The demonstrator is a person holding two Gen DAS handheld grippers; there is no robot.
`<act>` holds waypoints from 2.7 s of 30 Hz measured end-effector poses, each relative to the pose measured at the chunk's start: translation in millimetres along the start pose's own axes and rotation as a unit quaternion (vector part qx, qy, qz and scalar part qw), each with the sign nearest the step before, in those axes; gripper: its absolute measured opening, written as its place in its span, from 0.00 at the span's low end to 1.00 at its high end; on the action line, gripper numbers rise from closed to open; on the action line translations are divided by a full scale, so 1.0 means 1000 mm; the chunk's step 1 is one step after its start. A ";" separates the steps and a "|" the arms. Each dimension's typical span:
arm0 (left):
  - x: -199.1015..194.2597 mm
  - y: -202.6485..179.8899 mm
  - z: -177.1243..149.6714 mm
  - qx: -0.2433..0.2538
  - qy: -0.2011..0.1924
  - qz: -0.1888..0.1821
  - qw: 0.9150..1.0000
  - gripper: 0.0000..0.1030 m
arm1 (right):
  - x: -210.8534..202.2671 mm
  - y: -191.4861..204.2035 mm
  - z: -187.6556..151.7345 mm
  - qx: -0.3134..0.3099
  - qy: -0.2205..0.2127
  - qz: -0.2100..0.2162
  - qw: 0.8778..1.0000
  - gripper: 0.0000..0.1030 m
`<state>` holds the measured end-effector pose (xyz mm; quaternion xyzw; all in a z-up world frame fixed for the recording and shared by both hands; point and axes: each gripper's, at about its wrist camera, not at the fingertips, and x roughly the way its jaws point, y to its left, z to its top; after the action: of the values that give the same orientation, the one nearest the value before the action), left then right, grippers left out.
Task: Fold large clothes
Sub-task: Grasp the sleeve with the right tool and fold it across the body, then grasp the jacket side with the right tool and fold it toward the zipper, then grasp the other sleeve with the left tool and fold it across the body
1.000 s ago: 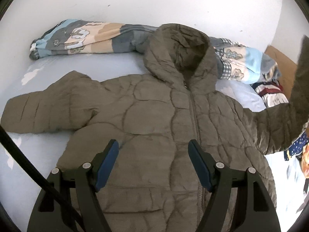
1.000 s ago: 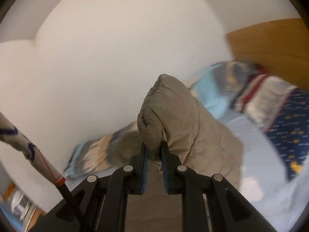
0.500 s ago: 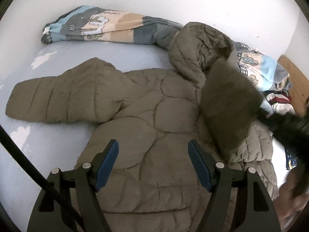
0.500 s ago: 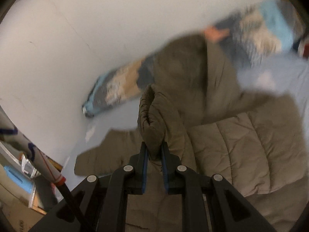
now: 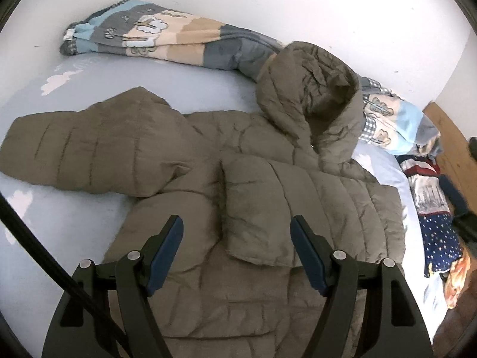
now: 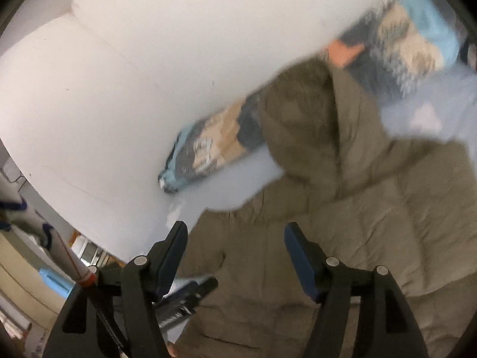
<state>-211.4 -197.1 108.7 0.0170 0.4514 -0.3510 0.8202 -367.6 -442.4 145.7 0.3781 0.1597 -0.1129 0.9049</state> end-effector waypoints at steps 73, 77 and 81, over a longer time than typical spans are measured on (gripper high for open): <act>-0.042 0.395 0.038 -0.376 -0.058 0.065 0.923 0.73 | 0.044 -0.066 -0.051 -0.015 0.131 -0.254 0.958 0.31; -0.037 0.426 0.020 -0.438 -0.068 0.035 0.896 0.73 | 0.048 -0.065 -0.053 -0.017 0.134 -0.252 0.958 0.31; -0.029 0.437 0.012 -0.455 -0.084 0.017 0.887 0.72 | 0.050 -0.062 -0.054 -0.022 0.135 -0.250 0.959 0.31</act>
<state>45.8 143.6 11.4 -0.3794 0.4906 -0.0931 0.7789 -352.6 -450.2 50.8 0.3178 0.3719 -0.2798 0.8261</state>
